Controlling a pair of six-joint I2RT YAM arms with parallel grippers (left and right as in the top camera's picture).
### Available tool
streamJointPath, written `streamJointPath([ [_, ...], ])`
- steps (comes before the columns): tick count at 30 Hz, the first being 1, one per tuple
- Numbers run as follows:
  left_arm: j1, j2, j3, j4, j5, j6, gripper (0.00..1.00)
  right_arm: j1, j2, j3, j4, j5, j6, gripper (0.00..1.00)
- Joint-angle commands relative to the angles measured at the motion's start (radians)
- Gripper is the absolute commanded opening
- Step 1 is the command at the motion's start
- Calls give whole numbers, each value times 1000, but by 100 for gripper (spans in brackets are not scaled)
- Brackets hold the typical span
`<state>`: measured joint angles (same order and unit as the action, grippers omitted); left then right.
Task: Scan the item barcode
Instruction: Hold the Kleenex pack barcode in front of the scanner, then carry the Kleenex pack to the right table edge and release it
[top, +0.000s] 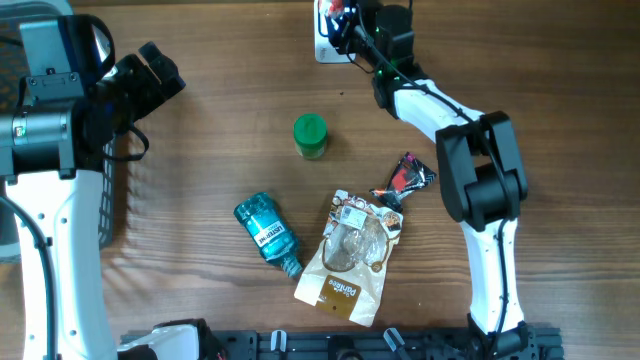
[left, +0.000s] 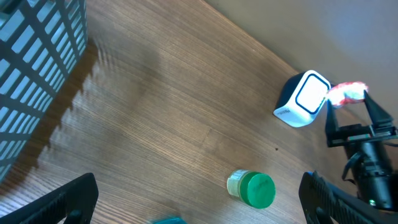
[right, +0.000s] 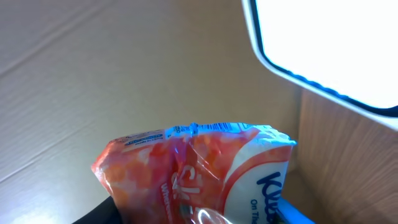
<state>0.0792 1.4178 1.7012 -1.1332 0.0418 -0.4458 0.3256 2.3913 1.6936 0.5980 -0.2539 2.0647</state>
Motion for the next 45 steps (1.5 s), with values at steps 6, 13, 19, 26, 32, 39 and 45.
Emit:
streamJointPath([
  [6, 5, 4, 5, 2, -10, 13, 100, 11, 74, 48, 17, -2, 7, 54],
  [13, 5, 4, 5, 2, -10, 13, 100, 23, 89, 102, -39, 5, 7, 54],
  [19, 5, 4, 5, 2, -10, 13, 100, 28, 89, 109, -64, -1, 7, 54],
  [26, 5, 4, 5, 2, -10, 13, 100, 32, 89, 122, -122, -21, 7, 47],
  [32, 5, 4, 5, 2, -10, 13, 100, 32, 89, 155, -181, -55, 7, 46],
  [39, 5, 4, 5, 2, -10, 13, 100, 26, 89, 191, -238, -103, 7, 45],
  [45, 5, 4, 5, 2, -10, 13, 100, 9, 89, 194, -233, -117, 7, 46],
])
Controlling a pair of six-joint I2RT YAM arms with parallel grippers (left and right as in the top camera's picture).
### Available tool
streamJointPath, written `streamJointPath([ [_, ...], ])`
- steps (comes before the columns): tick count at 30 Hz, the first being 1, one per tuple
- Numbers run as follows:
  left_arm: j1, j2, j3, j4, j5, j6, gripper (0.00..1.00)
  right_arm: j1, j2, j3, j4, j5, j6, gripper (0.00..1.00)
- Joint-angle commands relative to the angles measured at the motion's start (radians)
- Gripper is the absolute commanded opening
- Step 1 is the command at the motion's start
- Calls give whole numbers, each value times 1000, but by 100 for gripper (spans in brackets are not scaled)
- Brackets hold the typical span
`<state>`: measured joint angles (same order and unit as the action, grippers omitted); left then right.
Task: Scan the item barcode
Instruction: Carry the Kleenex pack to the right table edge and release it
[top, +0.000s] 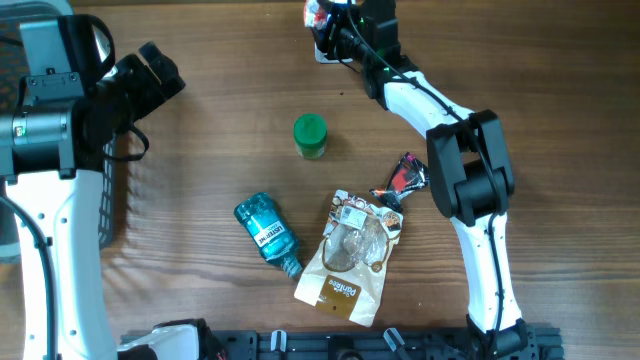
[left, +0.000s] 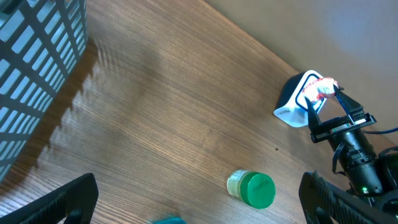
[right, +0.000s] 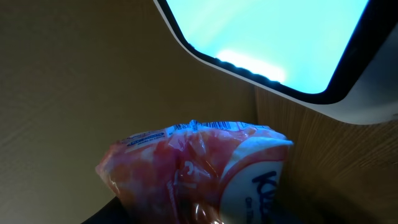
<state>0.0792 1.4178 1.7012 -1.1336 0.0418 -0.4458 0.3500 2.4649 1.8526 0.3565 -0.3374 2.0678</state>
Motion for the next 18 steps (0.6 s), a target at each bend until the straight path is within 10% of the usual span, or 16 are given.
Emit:
streamJointPath([
  [1, 5, 4, 5, 2, -10, 13, 100, -23, 15, 35, 17, -48, 4, 46],
  [10, 5, 4, 5, 3, -10, 13, 100, -137, -44, 35, 141, -278, -196, 25],
  [18, 5, 4, 5, 2, -10, 13, 100, -252, -454, 35, -589, 79, -800, 24],
])
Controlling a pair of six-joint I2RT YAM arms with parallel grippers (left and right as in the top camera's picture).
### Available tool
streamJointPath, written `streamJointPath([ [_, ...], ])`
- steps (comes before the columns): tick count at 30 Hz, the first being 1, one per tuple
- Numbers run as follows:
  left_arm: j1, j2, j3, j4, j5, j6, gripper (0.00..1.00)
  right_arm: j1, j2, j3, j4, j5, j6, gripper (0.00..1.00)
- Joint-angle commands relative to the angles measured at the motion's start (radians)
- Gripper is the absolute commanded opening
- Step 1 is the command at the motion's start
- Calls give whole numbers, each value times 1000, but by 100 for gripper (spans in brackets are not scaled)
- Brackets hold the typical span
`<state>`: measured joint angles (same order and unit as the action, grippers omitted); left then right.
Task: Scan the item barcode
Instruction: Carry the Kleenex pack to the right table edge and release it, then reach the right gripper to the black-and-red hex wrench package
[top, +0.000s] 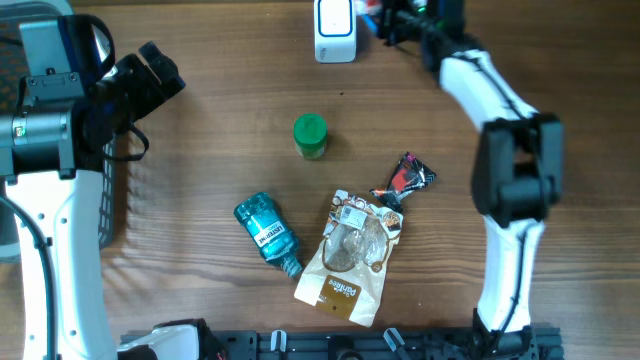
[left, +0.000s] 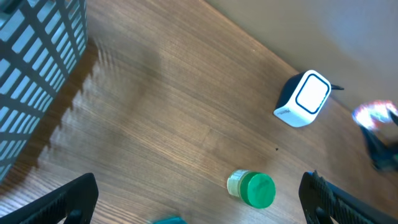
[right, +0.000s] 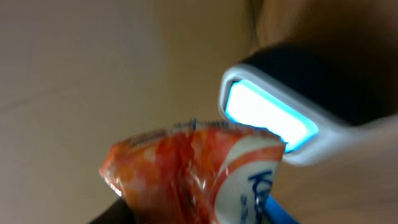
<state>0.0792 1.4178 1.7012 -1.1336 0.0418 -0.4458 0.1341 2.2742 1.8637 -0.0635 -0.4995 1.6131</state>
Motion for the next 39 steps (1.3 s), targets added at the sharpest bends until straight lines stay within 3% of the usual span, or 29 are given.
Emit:
streamJointPath([
  [1, 5, 4, 5, 2, -10, 13, 100, -46, -337, 24, -304, 393, -424, 24],
  [5, 5, 4, 5, 2, -10, 13, 100, -72, -519, 24, -745, 1013, -539, 34],
  [8, 5, 4, 5, 2, -10, 13, 100, -142, -539, 18, -994, 1213, -539, 34],
  [10, 5, 4, 5, 2, -10, 13, 100, -214, -528, -26, -1051, 1238, -540, 34],
  [16, 5, 4, 5, 2, -10, 13, 100, -465, -461, -301, -924, 1123, -542, 37],
  [21, 5, 4, 5, 3, -10, 13, 100, -613, -388, -451, -697, 921, -670, 40],
  [22, 5, 4, 5, 2, -10, 13, 100, -623, -375, -452, -692, 887, -668, 49],
  [23, 5, 4, 5, 2, -10, 13, 100, -629, -361, -452, -675, 859, -669, 73],
  [24, 5, 4, 5, 2, -10, 13, 100, -629, -348, -452, -658, 840, -671, 89],
  [27, 5, 4, 5, 2, -10, 13, 100, -628, -343, -447, -644, 822, -671, 99],
  [34, 5, 4, 5, 2, -10, 13, 100, -592, -564, -188, -829, 640, -797, 100],
  [39, 5, 4, 5, 2, -10, 13, 100, -375, -737, -157, -1009, 436, -876, 100],
])
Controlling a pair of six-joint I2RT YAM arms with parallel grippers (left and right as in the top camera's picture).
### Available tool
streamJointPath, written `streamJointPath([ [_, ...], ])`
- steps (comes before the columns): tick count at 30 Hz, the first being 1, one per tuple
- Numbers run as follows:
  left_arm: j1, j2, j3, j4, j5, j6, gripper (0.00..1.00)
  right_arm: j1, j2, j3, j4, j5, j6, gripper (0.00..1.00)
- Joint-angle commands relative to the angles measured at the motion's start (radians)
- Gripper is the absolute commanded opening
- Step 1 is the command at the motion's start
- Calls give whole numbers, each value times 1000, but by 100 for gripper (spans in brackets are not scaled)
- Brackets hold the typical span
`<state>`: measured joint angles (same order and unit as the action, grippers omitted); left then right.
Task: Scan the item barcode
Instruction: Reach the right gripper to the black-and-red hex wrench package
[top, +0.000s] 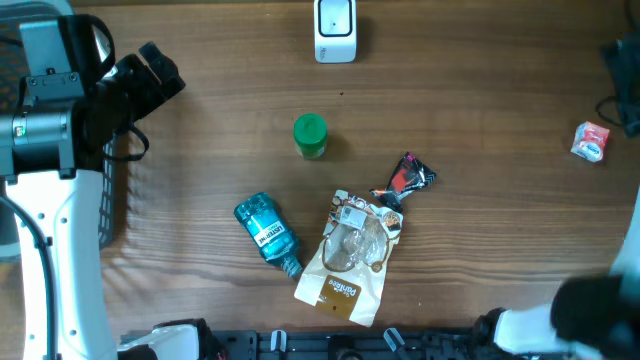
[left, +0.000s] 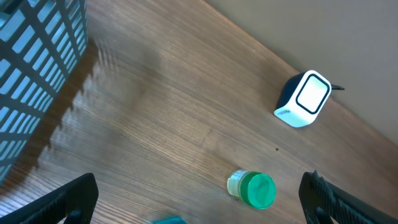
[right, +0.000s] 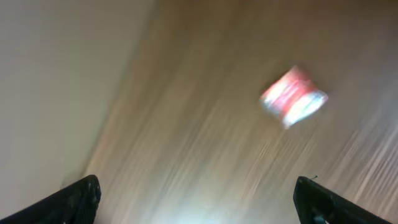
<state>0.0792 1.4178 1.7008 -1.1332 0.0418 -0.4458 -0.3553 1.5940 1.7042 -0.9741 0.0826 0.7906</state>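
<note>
The red-and-white tissue pack (top: 591, 141) lies loose on the wood table near the right edge; in the blurred right wrist view the same pack (right: 293, 98) sits well ahead of my right gripper (right: 199, 202), which is open and holds nothing. The white scanner (top: 335, 28) stands at the back centre, also seen from the left wrist as a white scanner (left: 305, 99) with its window up. My left gripper (left: 199, 205) is open and hangs high over the table's left side, beside the basket.
A green-lidded jar (top: 310, 136), a teal bottle (top: 266, 233), a brown pouch (top: 350, 255) and a red-black wrapper (top: 405, 178) lie mid-table. A blue-grey basket (left: 37, 81) stands at the left edge. The right arm (top: 622, 85) is at the far right edge.
My right gripper held the tissue pack just right of the scanner; now it is open at the table's far right and the pack lies on the wood there. The left arm is unchanged.
My right gripper held the tissue pack close by the scanner's lit window, then right against it, then a little to the scanner's right. Now the pack lies released at the table's right edge. The left gripper stayed open by the basket throughout.
</note>
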Motion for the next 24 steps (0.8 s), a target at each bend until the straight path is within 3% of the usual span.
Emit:
streamJointPath([
  [1, 5, 4, 5, 2, -10, 13, 100, 179, -57, 1, -186, -148, -45, 100],
  [4, 5, 4, 5, 2, -10, 13, 100, 360, -31, -84, -325, -148, -22, 100],
  [9, 5, 4, 5, 2, -10, 13, 100, 571, -27, -336, -267, -175, 143, 99],
  [11, 5, 4, 5, 2, -10, 13, 100, 636, -27, -438, -165, -249, 162, 96],
  [13, 5, 4, 5, 2, -10, 13, 100, 689, -27, -540, -33, -326, 163, 86],
  [18, 5, 4, 5, 2, -10, 13, 100, 717, -27, -756, 247, -312, 241, 67],
  [24, 5, 4, 5, 2, -10, 13, 100, 717, -27, -846, 386, -239, 262, 64],
])
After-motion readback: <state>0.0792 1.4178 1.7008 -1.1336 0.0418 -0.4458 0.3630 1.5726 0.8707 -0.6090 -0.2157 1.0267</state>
